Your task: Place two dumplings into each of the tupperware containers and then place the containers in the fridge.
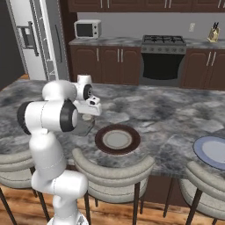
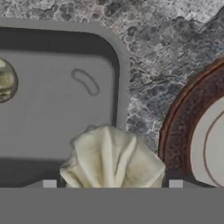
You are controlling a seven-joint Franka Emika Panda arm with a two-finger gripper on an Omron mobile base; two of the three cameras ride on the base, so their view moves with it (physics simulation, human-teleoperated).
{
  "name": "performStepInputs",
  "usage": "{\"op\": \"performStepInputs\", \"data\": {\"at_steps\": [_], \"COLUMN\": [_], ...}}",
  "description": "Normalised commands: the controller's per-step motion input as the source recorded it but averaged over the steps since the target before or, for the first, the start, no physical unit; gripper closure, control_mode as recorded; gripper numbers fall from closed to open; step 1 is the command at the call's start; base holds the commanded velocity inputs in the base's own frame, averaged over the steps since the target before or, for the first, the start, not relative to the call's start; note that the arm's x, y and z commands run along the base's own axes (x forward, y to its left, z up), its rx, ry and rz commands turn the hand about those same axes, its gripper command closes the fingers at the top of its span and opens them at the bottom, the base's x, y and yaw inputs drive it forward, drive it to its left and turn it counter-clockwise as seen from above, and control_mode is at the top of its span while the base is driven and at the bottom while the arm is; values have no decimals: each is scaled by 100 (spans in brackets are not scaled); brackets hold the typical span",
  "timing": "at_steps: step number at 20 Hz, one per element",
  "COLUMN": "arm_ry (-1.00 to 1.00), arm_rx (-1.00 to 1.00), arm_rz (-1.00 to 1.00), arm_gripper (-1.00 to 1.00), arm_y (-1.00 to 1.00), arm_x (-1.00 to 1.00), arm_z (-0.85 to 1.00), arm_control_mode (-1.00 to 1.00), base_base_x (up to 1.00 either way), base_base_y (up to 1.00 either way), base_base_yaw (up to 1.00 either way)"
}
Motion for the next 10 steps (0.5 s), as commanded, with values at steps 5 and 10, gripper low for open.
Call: {"op": "performStepInputs", "data": {"at_steps": [5,10], "arm_ry": [0,0], "arm_rx": [0,1], "arm_rz": [0,0], "arm_gripper": [100,100], "arm_y": [49,27], "arm_x": [63,24], "arm_z": [-28,-56], "arm_control_mode": [-100,-100], "base_base_x": [0,0], "base_base_y": [0,0], "base_base_yaw": [0,0]}}
